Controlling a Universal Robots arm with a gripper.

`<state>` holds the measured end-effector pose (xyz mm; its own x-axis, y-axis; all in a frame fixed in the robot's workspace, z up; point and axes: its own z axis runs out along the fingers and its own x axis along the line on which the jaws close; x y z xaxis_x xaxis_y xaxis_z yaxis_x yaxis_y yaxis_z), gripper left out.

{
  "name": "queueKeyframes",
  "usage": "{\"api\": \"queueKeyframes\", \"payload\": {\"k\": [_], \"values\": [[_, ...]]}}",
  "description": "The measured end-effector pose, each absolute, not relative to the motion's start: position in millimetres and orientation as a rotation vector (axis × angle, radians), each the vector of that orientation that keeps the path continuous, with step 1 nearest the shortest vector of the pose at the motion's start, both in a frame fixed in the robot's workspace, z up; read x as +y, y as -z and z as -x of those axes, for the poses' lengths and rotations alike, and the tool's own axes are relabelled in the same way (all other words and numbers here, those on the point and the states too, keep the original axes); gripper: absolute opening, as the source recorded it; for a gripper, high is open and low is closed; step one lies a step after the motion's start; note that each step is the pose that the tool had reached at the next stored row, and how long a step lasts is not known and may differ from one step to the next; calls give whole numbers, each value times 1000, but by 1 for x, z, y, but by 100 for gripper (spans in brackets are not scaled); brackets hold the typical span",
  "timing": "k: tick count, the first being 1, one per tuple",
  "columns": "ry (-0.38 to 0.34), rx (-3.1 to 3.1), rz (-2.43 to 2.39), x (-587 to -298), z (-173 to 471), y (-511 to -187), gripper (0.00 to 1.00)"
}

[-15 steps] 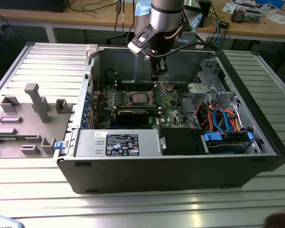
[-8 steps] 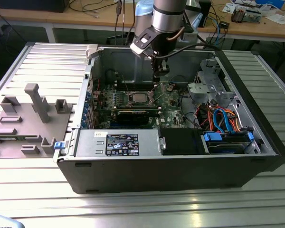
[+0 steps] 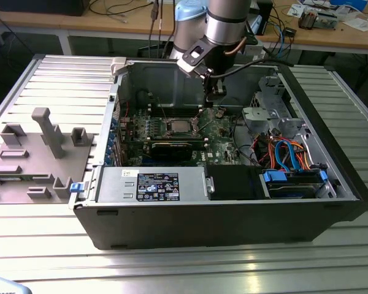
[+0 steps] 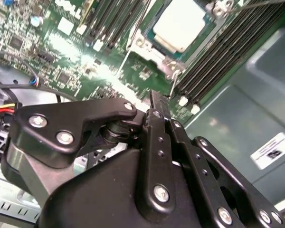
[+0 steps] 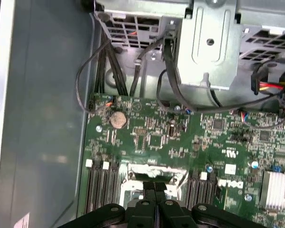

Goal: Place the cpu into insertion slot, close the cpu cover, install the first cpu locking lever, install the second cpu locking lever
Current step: 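Close the cpu cover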

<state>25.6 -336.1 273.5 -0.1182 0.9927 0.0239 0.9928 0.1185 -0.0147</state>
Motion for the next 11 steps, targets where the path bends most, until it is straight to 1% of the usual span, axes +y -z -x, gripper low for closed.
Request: {"api": "queueKeyframes", "payload": {"k": [11], "values": [[-2, -2322, 2064, -336, -56, -261, 11]]}}
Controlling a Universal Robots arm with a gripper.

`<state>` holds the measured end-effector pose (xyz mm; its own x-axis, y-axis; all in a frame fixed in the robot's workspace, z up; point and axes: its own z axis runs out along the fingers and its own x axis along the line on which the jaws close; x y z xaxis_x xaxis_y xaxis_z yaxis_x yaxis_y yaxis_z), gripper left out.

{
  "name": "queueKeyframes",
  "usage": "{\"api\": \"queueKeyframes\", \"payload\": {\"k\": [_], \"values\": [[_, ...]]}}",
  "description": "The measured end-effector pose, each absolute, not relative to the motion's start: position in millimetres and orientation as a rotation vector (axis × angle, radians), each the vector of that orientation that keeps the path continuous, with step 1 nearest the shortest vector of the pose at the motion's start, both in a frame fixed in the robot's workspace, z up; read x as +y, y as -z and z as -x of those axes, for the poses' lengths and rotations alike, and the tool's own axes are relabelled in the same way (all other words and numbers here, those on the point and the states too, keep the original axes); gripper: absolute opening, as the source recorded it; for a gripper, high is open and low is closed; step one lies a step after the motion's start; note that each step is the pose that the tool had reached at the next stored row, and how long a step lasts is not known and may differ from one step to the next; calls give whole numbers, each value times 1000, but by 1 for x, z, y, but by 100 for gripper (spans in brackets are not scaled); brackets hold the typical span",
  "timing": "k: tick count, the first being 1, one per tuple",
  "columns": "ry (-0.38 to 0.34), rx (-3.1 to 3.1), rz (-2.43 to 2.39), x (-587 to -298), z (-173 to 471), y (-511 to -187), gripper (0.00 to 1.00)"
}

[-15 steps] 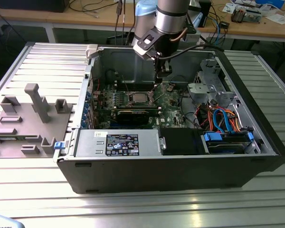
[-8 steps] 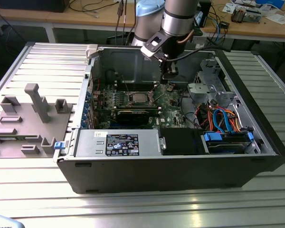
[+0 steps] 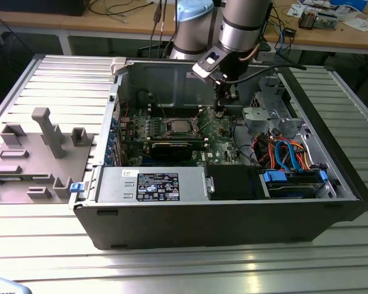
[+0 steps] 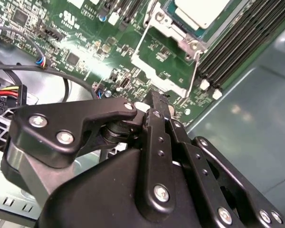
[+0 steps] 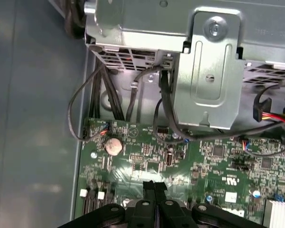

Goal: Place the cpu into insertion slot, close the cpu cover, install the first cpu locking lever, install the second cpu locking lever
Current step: 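Close the cpu cover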

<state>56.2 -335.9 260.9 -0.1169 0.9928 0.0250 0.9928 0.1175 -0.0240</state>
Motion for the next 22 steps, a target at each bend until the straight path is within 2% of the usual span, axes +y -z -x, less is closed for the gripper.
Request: {"api": "queueKeyframes", "payload": {"k": [22], "values": [[-5, -2320, 2063, -336, -49, -253, 11]]}}
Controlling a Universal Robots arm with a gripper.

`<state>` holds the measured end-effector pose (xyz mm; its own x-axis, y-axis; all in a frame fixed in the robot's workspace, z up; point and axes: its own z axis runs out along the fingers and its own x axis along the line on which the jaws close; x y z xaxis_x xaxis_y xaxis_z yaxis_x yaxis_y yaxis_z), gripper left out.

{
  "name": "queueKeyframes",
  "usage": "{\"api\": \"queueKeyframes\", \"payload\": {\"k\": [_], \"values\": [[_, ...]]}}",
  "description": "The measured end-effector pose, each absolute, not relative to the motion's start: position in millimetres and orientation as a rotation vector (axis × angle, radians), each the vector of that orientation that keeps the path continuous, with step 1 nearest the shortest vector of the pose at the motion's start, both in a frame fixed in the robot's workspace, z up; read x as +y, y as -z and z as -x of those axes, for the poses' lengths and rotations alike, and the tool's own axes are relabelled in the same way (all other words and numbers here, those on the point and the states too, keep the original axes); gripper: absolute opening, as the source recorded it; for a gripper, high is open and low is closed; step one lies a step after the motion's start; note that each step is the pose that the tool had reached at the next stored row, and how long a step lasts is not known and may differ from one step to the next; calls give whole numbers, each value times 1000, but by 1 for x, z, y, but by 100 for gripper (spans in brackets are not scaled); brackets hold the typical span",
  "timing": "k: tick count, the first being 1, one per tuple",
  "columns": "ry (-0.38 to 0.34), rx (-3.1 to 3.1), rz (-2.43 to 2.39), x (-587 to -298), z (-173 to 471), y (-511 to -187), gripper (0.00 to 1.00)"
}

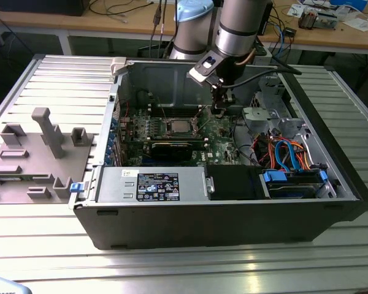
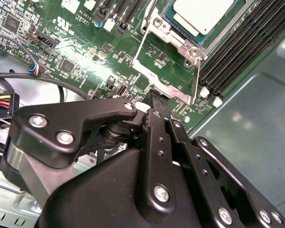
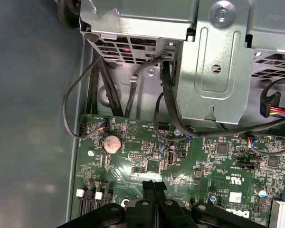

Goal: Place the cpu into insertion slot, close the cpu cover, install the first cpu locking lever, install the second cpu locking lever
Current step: 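Close the cpu cover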

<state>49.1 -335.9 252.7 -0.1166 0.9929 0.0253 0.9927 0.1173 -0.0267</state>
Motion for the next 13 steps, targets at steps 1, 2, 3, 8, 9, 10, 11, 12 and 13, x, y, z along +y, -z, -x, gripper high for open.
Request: {"api": "queueKeyframes", "payload": {"k": [1, 2, 3, 8, 9, 10, 11, 12, 13], "values": [[-5, -2320, 2063, -336, -49, -253, 11], [-5, -2321, 2063, -336, -49, -253, 11], [-5, -2321, 2063, -336, -48, -253, 11], [-5, -2321, 2063, -336, -46, -253, 11], [-5, -2321, 2063, -336, -45, -253, 11], [-5, -2321, 2063, -336, -45, -253, 11], [-5, -2321, 2063, -336, -44, -253, 11], [-5, -2321, 2063, -336, -44, -253, 11], [-5, -2321, 2063, -336, -44, -253, 11]]}}
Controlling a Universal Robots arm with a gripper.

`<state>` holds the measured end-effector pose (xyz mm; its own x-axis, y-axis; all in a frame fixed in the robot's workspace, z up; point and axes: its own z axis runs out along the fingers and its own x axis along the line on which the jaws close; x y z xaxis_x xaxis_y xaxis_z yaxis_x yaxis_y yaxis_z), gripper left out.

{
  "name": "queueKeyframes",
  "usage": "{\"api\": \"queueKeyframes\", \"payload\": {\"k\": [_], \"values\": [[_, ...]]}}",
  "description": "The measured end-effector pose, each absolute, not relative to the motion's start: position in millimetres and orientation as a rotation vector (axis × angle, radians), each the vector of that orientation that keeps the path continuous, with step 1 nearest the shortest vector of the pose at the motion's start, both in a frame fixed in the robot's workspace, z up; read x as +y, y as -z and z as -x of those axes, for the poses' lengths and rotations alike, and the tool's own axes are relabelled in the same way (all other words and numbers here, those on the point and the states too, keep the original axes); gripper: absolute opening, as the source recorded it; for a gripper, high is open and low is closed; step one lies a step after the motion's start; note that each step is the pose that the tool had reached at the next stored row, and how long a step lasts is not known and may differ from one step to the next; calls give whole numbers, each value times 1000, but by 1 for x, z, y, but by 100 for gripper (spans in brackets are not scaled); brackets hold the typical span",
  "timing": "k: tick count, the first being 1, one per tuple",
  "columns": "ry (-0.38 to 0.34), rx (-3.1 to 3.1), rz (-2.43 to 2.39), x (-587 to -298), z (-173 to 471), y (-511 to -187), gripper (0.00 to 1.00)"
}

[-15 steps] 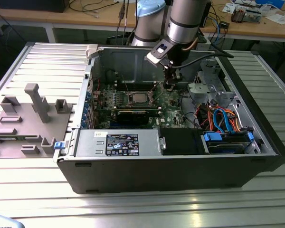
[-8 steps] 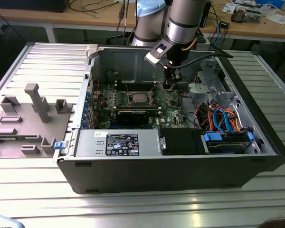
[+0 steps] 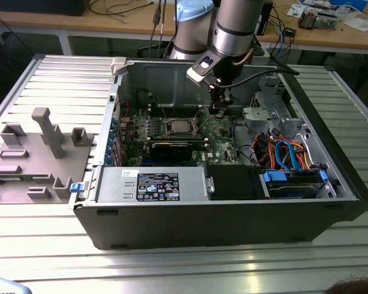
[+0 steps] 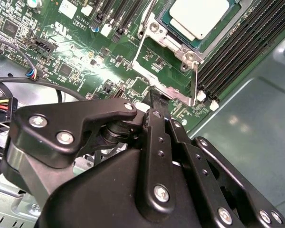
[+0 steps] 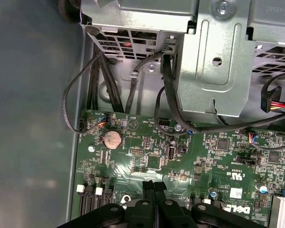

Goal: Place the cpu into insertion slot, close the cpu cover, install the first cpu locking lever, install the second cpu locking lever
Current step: 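Close the cpu cover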

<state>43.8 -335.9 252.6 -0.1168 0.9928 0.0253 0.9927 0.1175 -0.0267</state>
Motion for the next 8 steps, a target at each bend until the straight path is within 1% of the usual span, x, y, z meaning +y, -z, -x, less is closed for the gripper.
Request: {"api": "queueKeyframes", "payload": {"k": [8], "values": [[-5, -2321, 2063, -336, -39, -253, 11]]}}
